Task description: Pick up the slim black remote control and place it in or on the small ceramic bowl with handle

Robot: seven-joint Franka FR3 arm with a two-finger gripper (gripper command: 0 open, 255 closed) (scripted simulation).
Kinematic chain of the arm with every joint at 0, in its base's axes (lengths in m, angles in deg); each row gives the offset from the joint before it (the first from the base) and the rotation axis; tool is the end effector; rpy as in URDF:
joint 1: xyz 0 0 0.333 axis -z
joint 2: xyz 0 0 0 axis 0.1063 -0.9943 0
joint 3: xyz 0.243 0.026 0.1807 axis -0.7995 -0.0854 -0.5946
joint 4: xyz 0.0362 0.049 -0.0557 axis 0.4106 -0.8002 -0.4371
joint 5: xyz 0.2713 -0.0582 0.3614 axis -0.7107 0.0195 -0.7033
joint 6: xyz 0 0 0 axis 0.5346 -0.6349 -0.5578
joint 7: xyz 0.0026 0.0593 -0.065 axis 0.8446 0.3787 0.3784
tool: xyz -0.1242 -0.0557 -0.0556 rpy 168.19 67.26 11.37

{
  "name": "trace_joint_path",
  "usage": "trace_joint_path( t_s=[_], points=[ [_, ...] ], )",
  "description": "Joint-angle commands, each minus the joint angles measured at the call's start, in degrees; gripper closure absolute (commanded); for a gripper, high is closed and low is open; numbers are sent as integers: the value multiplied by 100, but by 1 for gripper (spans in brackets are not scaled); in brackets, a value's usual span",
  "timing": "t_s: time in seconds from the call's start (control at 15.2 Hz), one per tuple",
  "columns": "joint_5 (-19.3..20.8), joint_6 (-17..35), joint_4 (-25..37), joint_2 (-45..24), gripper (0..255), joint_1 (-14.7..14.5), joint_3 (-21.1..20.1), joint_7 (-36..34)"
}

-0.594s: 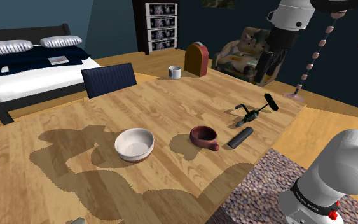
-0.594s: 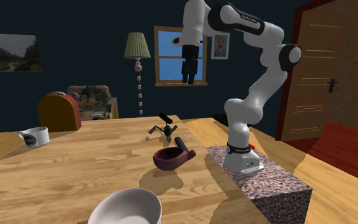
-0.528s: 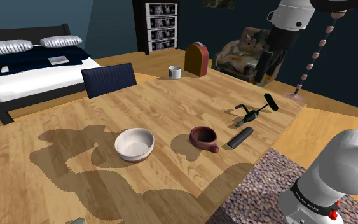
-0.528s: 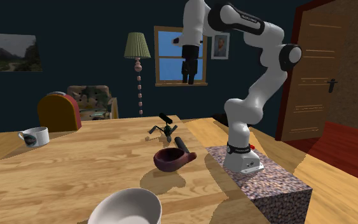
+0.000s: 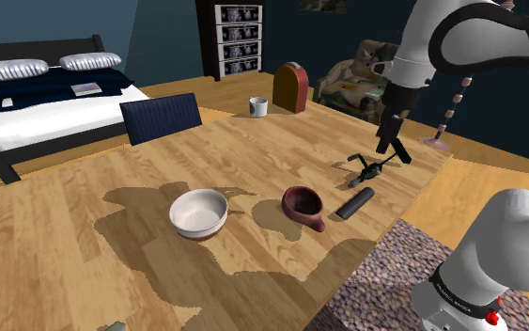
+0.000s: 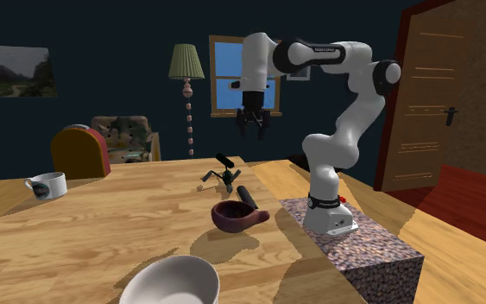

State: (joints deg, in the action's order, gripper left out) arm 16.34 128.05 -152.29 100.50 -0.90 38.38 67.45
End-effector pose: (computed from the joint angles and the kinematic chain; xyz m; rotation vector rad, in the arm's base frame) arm 0.3817 0.0044 0.4965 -3.0238 -0.7817 -0.0574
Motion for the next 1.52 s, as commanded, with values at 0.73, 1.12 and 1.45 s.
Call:
trace_joint_path(
  t_s=[0.73, 1.12, 1.45],
  points=[
    [1240, 2109, -1476, -1092, 0, -1109, 1781, 4699],
    [1469, 2867, -1729, -1661, 0, -1308, 2165, 5479],
    [1512, 3349, -1922, -1954, 0, -1323, 2278, 5494]
  ],
)
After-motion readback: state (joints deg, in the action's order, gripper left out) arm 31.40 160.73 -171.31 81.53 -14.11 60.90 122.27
